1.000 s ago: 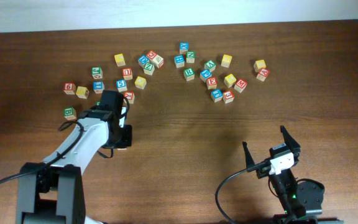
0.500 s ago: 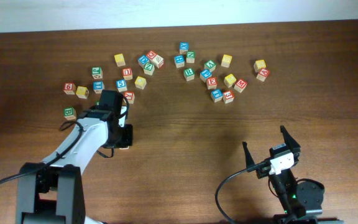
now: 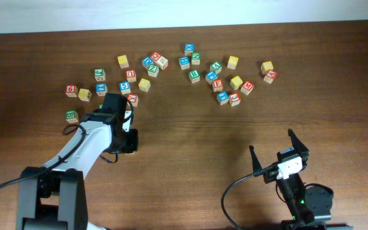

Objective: Spell out ICRA

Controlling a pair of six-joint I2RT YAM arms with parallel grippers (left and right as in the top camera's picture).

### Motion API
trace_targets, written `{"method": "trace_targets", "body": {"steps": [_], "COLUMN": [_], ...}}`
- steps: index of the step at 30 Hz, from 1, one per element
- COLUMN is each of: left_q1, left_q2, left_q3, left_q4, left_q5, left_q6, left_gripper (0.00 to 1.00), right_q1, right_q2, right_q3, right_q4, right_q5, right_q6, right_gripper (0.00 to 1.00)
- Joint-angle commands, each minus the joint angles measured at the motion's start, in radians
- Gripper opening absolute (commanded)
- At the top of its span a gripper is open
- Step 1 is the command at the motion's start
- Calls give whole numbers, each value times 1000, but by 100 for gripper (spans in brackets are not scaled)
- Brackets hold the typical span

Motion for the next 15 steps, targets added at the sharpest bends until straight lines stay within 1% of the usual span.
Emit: {"method": "trace_targets", "body": {"steps": [1,4,7,8,9,15], "left_q1": [0,0,0,0,0,0], "left_q2": [9,9,9,9,9,9], "left_q3": [-9,-9,-9,-9,-9,-9], "left_q4": [0,0,2,3,3,26], "left_q5": [18,18,17,17,16,13], "left_q6": [-2,-2,-2,-2,-2,-2], "left_gripper": [31,37,47,52,63,63], "right_q1": [6,6,6,6,6,6], "right_q2": [-6,-6,-6,-6,-6,-6], "right_q3": [-5,-5,-5,-5,-5,-5], "right_q4": [-5,-5,-5,-5,-5,-5], "right_q5": [-13,-13,-12,-13,-12,-13], "right_q6": [3,4,4,3,3,4], "right_gripper": [98,98,98,98,98,99]}}
